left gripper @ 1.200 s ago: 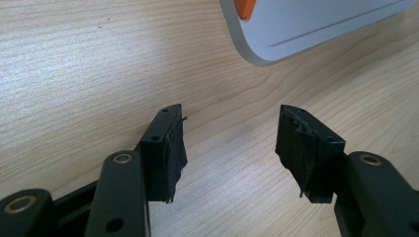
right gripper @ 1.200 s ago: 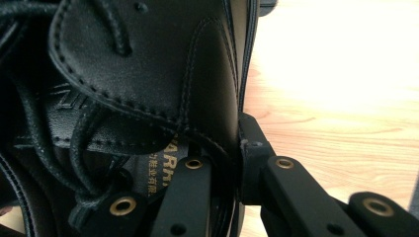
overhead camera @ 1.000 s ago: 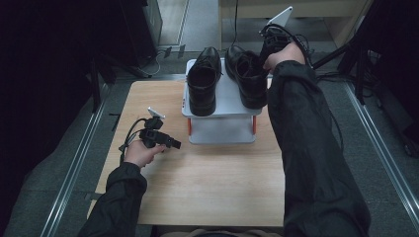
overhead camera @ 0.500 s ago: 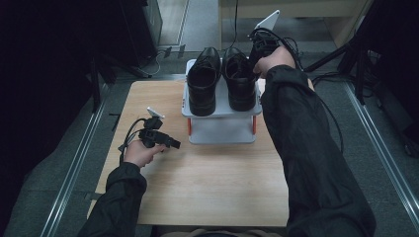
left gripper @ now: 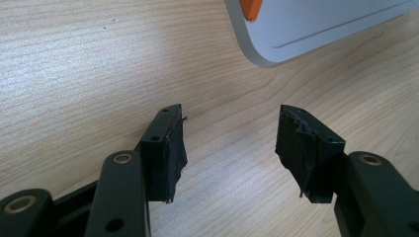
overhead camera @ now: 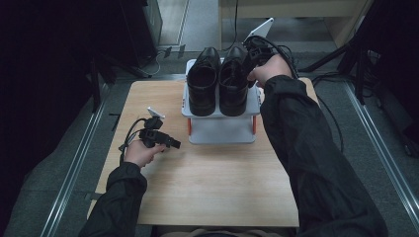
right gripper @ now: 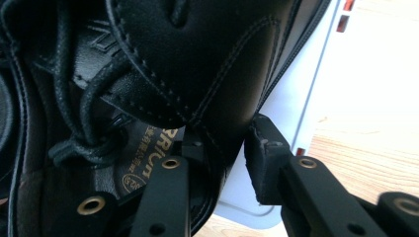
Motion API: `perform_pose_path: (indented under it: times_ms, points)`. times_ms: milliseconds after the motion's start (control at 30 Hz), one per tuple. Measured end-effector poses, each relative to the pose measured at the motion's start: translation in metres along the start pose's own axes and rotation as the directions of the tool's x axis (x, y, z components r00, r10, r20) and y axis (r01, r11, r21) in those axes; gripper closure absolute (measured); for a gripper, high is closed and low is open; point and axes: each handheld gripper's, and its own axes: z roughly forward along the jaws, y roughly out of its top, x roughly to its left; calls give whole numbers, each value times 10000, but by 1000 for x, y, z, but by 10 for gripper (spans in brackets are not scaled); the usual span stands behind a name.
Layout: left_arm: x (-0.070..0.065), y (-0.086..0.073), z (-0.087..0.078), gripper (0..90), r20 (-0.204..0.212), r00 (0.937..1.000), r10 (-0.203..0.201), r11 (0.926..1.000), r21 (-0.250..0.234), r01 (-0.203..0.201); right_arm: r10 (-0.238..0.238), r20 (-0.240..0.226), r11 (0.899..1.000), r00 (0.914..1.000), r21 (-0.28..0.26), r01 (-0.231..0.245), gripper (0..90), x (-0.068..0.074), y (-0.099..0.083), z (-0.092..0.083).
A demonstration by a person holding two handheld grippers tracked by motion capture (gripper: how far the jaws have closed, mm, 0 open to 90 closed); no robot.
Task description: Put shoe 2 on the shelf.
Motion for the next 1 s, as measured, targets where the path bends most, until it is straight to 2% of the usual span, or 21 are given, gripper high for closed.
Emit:
perform_pose_path:
  times_ms: [267,400,500,667,833,933,1000]
  points:
    - [0,0,0,440,-7,10000,17,10000,-8,-17,64,-207,10000,9998,-12,-65,692,2,-1,0]
    - [0,0,0,440,7,10000,-14,10000,-10,14,-126,-3,9999,9999,-28,126,684,5,-2,-1]
    - [0,0,0,439,0,10000,-9,10000,-9,9,-96,-166,10000,9998,-24,95,666,3,-2,-1]
    - [0,0,0,439,-8,10000,-8,10000,-2,8,-320,-151,9994,9994,-93,319,640,2,-3,-4]
    - [1,0,0,439,-43,10000,-10,10000,4,10,-465,-267,9986,9986,-257,458,622,0,-3,-10]
    - [1,0,0,439,-54,10000,2,10000,10,-2,-561,-462,9971,9974,-536,536,622,0,-2,-19]
    - [1,0,0,439,-55,10000,17,10000,9,-17,-684,-411,9959,9968,-622,658,622,1,-2,-25]
